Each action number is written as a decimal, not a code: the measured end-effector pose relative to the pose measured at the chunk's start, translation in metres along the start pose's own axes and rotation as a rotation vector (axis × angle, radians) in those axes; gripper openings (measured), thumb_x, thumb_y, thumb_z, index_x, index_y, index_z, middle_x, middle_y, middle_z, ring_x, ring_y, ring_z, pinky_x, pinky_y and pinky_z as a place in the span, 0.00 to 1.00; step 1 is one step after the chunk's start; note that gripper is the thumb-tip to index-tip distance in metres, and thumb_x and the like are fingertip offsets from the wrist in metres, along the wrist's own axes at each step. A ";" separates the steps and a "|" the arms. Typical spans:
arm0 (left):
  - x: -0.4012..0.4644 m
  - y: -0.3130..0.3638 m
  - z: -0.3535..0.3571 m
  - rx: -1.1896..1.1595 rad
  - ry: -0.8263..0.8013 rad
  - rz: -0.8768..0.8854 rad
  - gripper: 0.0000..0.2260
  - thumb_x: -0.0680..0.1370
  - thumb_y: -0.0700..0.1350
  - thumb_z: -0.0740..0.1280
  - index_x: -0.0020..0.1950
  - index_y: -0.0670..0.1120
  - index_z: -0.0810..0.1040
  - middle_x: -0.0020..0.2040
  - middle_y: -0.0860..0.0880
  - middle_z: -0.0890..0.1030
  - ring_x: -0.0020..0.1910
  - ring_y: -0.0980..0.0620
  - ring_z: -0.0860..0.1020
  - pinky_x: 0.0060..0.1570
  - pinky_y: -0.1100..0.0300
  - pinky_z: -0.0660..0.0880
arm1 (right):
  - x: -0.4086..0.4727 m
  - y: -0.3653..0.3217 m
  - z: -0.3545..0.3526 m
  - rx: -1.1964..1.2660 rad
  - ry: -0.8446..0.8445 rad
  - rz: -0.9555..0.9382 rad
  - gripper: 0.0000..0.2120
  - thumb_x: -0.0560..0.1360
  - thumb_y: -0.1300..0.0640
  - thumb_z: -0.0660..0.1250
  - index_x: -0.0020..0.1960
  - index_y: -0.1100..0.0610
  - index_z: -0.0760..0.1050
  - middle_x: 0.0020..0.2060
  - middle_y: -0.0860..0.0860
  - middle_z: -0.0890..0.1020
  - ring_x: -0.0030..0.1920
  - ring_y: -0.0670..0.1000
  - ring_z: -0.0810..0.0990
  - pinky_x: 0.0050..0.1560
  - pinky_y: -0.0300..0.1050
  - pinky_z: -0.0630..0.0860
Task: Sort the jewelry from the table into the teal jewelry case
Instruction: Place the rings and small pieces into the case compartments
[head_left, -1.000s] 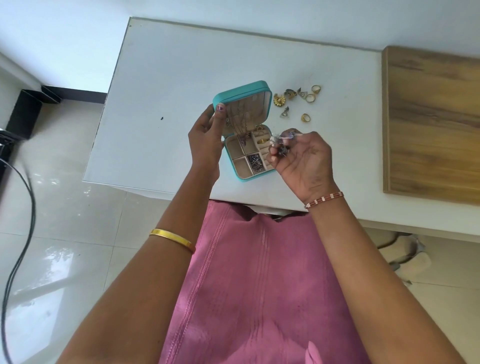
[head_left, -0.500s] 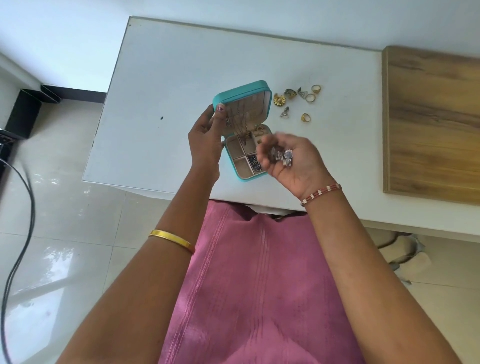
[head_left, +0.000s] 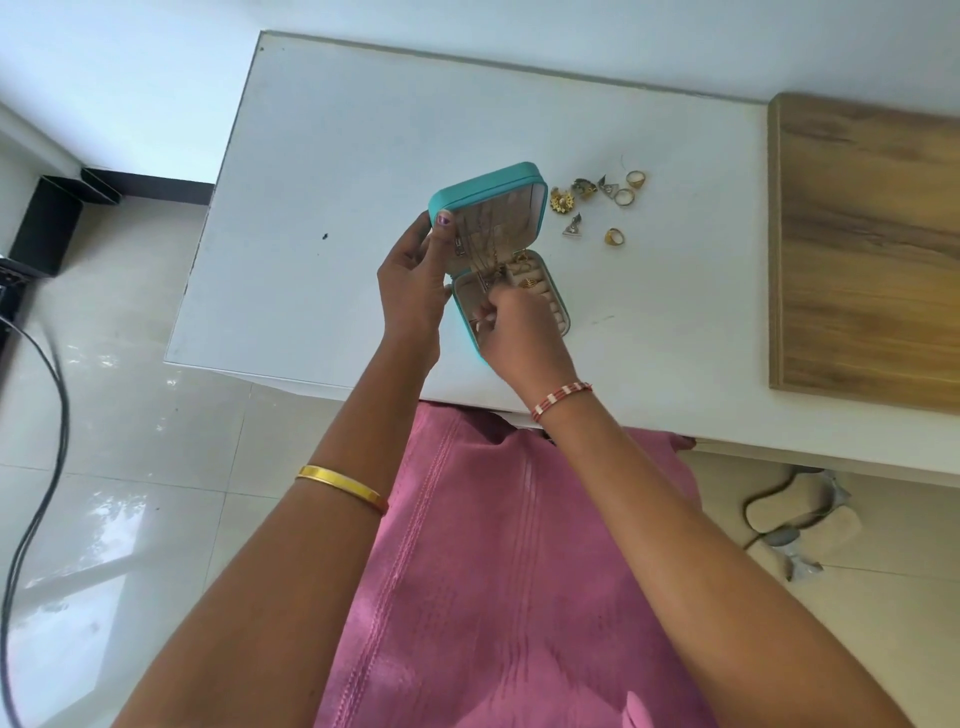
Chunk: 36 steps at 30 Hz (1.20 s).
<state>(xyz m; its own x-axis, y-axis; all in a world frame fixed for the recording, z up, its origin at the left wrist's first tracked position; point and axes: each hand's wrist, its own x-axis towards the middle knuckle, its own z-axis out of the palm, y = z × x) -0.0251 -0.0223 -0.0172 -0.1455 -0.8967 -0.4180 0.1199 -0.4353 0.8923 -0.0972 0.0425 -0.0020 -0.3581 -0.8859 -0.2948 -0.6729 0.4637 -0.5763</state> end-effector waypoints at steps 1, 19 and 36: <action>0.000 0.000 0.000 -0.005 -0.003 -0.003 0.18 0.78 0.51 0.64 0.66 0.45 0.75 0.47 0.53 0.81 0.42 0.63 0.79 0.48 0.57 0.77 | -0.002 0.000 0.000 -0.017 0.009 -0.020 0.10 0.75 0.65 0.63 0.55 0.66 0.75 0.51 0.61 0.80 0.54 0.59 0.78 0.48 0.41 0.71; 0.013 0.002 0.006 -0.086 0.023 0.001 0.19 0.78 0.51 0.64 0.65 0.43 0.75 0.50 0.50 0.81 0.53 0.52 0.78 0.47 0.54 0.79 | 0.088 0.084 -0.038 -0.077 0.297 -0.079 0.17 0.75 0.71 0.59 0.61 0.63 0.76 0.59 0.60 0.78 0.59 0.57 0.76 0.59 0.40 0.70; 0.016 0.002 0.005 -0.055 -0.010 0.015 0.18 0.78 0.52 0.63 0.65 0.43 0.75 0.51 0.50 0.79 0.50 0.54 0.77 0.49 0.54 0.77 | 0.095 0.084 -0.032 0.318 0.443 0.107 0.10 0.72 0.71 0.61 0.48 0.63 0.77 0.43 0.59 0.80 0.38 0.52 0.78 0.39 0.37 0.71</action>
<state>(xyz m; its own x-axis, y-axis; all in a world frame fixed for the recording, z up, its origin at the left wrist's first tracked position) -0.0319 -0.0373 -0.0218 -0.1532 -0.9024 -0.4027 0.1764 -0.4260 0.8874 -0.2088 -0.0024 -0.0538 -0.6980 -0.7140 -0.0556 -0.4134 0.4650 -0.7829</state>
